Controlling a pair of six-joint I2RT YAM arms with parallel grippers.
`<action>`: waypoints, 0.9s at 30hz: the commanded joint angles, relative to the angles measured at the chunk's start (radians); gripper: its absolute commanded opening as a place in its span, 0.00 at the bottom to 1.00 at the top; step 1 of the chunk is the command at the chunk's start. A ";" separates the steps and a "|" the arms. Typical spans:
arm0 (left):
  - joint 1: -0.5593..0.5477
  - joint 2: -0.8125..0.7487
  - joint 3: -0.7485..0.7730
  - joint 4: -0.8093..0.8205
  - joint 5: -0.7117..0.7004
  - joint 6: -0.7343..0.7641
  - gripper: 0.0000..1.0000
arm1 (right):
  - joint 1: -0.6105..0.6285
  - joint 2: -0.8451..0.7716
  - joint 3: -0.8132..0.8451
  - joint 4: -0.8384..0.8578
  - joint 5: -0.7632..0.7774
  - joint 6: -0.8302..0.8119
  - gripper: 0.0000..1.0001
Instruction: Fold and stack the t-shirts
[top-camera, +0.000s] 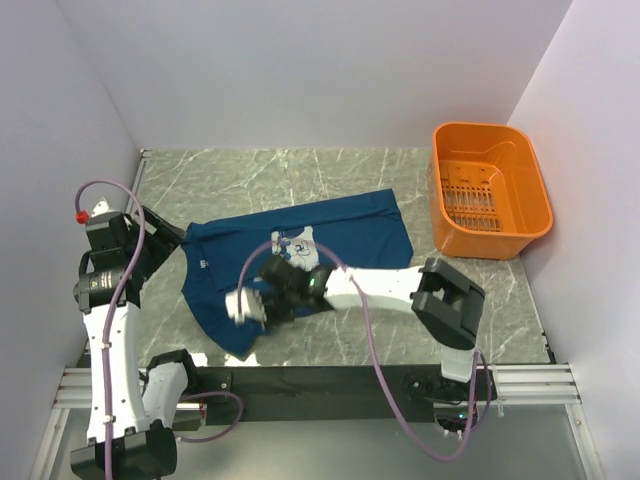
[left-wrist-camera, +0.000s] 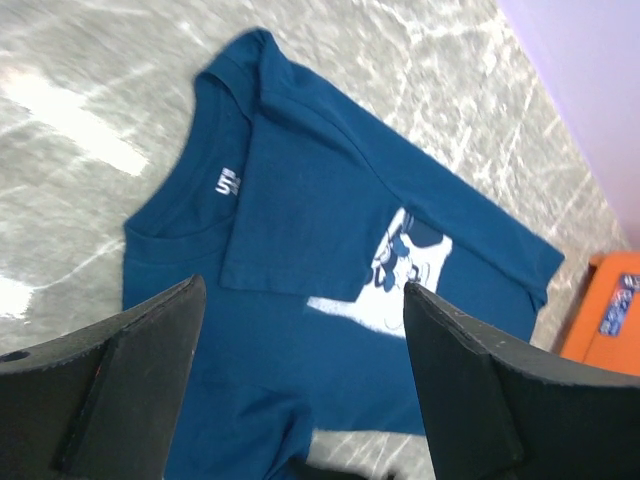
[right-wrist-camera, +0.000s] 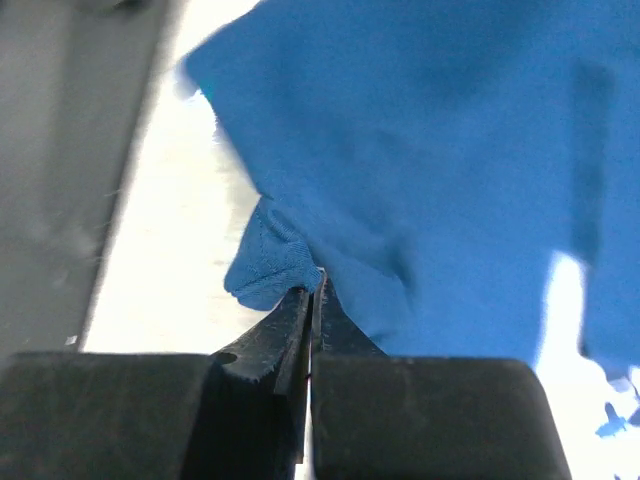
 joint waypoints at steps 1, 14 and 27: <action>-0.003 -0.007 -0.032 0.084 0.093 0.030 0.85 | -0.117 -0.064 0.099 -0.003 -0.135 0.219 0.00; -0.013 0.134 -0.089 0.222 0.406 0.125 0.83 | -0.363 0.209 0.274 -0.023 -0.445 0.775 0.00; -0.092 0.204 -0.130 0.226 0.491 0.190 0.80 | -0.527 0.295 0.420 -0.053 -0.427 0.921 0.09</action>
